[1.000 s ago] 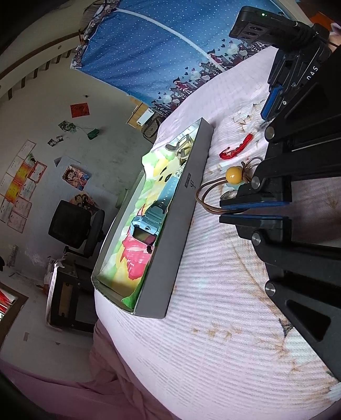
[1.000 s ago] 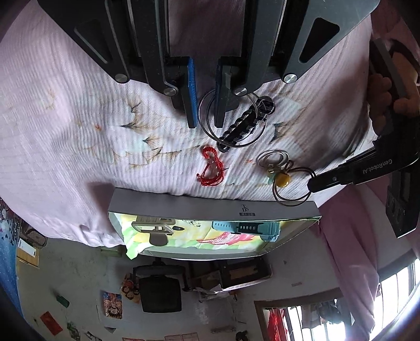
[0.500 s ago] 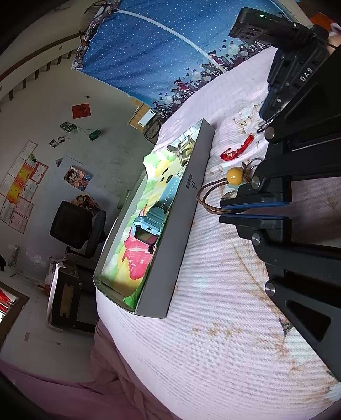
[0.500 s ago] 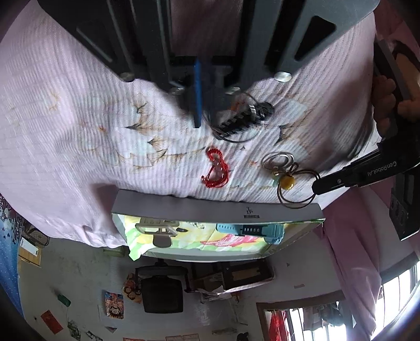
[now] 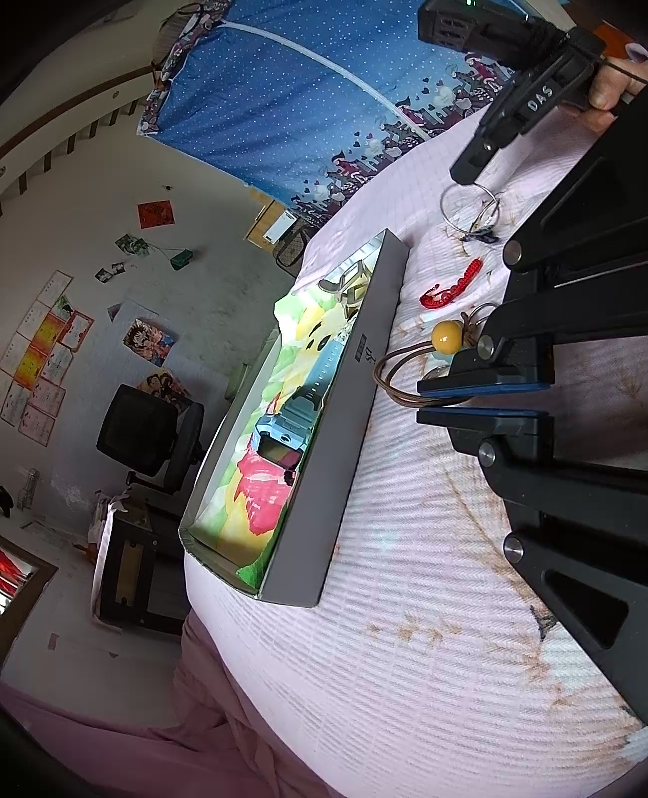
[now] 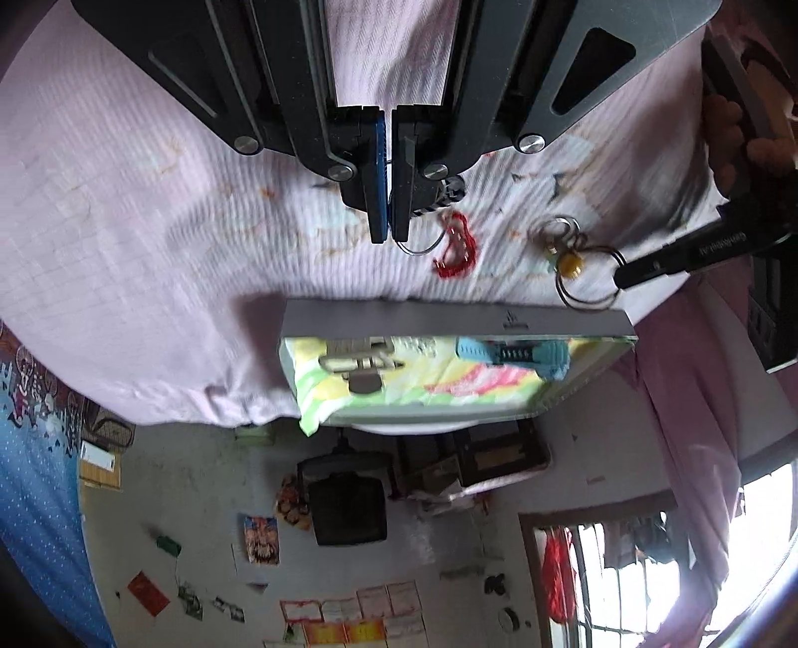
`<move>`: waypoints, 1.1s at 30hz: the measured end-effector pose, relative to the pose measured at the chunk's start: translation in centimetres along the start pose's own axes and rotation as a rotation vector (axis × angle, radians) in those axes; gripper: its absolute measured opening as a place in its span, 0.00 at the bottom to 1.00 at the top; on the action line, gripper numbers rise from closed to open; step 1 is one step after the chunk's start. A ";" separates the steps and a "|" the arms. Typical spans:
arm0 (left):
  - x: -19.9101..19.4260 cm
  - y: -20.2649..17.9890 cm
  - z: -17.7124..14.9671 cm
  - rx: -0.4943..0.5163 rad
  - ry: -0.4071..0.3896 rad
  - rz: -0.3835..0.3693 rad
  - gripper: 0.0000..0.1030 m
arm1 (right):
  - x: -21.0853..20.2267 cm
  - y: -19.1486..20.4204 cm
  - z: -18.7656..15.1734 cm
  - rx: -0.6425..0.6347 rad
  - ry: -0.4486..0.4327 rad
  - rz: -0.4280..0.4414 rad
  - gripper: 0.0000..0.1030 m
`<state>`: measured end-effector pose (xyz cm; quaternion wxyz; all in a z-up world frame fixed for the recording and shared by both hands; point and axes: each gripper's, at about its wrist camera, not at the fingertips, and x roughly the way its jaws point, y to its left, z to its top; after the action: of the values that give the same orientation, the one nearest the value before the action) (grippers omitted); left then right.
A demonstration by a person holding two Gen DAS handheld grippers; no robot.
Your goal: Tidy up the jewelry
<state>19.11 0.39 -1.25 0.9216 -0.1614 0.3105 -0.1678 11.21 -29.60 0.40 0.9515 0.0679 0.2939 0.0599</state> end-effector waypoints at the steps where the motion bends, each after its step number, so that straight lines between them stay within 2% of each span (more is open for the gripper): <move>1: 0.0 0.0 0.0 -0.001 0.000 0.000 0.04 | -0.2 0.0 0.1 -0.004 -0.009 0.007 0.02; 12: 0.0 0.0 0.0 0.000 0.000 -0.001 0.04 | -3.6 2.2 1.6 -0.067 -0.157 0.113 0.00; 15: 0.0 -0.1 0.0 0.000 0.000 0.000 0.04 | -4.1 2.4 1.9 -0.078 -0.168 0.116 0.00; 22: -0.1 -0.1 0.0 0.000 -0.009 0.002 0.04 | -1.8 1.7 1.1 -0.051 -0.066 0.106 0.01; 26: -0.1 0.0 0.0 -0.009 -0.014 0.001 0.04 | 0.9 1.9 1.0 -0.029 0.015 0.133 0.01; 33: -0.1 0.4 0.0 -0.025 -0.011 -0.010 0.04 | 5.6 3.5 0.9 -0.089 0.146 0.138 0.02</move>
<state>19.13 0.82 -1.35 0.9204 -0.1752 0.3068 -0.1675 16.03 -25.43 -1.39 0.9232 0.0411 0.3543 0.1431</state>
